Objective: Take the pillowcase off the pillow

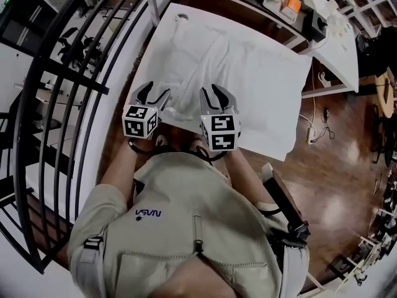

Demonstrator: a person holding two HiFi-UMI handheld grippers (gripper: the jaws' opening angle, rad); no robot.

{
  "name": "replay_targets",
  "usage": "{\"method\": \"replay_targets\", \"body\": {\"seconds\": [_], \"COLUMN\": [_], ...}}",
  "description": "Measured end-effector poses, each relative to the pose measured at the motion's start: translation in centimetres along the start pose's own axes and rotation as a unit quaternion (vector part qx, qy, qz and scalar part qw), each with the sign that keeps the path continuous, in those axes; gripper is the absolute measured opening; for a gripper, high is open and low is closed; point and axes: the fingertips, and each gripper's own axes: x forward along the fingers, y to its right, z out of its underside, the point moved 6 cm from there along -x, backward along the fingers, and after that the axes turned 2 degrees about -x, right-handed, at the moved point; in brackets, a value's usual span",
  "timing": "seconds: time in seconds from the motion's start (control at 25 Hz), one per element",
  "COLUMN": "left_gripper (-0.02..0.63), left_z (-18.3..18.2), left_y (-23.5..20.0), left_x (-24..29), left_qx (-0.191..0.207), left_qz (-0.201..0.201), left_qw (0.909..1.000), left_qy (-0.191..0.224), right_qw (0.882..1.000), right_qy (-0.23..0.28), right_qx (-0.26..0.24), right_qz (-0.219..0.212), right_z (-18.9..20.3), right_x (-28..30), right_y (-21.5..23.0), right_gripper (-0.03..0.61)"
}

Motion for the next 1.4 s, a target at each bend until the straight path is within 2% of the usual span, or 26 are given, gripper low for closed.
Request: {"method": "replay_targets", "body": {"seconds": [0.16, 0.32, 0.36, 0.44, 0.56, 0.64, 0.8, 0.92, 1.04, 1.16, 1.28, 1.4], "left_gripper": [0.291, 0.288, 0.271, 0.191, 0.086, 0.048, 0.031, 0.028, 0.026, 0.025, 0.025, 0.025], "left_z": [2.9, 4.4, 4.5, 4.7, 3.8, 2.9, 0.3, -2.4, -4.8, -6.3, -5.8, -3.0], "left_y": [-0.2, -0.2, -0.1, 0.3, 0.8, 1.1, 1.7, 1.7, 1.0, -1.1, -2.7, -2.9], "left_x": [0.6, 1.8, 2.1, 2.2, 1.8, 1.2, 0.1, -0.6, -1.0, -1.3, -1.7, -1.6], "left_qx": [-0.011, -0.025, -0.024, -0.006, 0.036, 0.052, 0.067, 0.064, 0.058, 0.023, 0.012, 0.013], "left_qz": [0.036, 0.08, 0.092, 0.114, 0.123, 0.123, 0.13, 0.138, 0.136, 0.122, 0.114, 0.102], "left_qw": [0.9985, 0.9943, 0.9928, 0.99, 0.9888, 0.9892, 0.989, 0.9882, 0.9884, 0.9911, 0.9925, 0.9945], "left_qy": [-0.04, -0.066, -0.072, -0.083, -0.078, -0.06, -0.019, 0.013, 0.036, 0.048, 0.043, 0.017], "right_qw": [0.999, 0.991, 0.989, 0.986, 0.987, 0.987, 0.987, 0.982, 0.97, 0.955, 0.95, 0.949], "right_qy": [-0.054, -0.121, -0.135, -0.147, -0.139, -0.13, -0.088, -0.054, -0.038, -0.042, -0.056, -0.081], "right_qx": [0.007, 0.049, 0.061, 0.074, 0.061, 0.046, 0.022, 0.019, 0.033, 0.061, 0.074, 0.082], "right_qz": [0.003, 0.013, 0.015, 0.024, 0.058, 0.086, 0.13, 0.18, 0.237, 0.287, 0.297, 0.292], "right_z": [4.1, 8.7, 9.7, 10.9, 10.5, 9.7, 7.7, 6.3, 5.9, 6.8, 8.5, 10.5], "right_x": [-0.7, 0.4, 1.0, 2.4, 3.7, 3.3, 0.8, -1.3, -3.4, -5.8, -6.9, -5.8], "right_y": [-3.7, -6.3, -6.8, -7.5, -7.6, -7.4, -6.7, -5.2, -2.4, 1.6, 3.9, 3.7], "right_gripper": [0.12, 0.149, 0.157, 0.169, 0.165, 0.017, 0.008, 0.008, 0.007, 0.006, 0.008, 0.006]}}
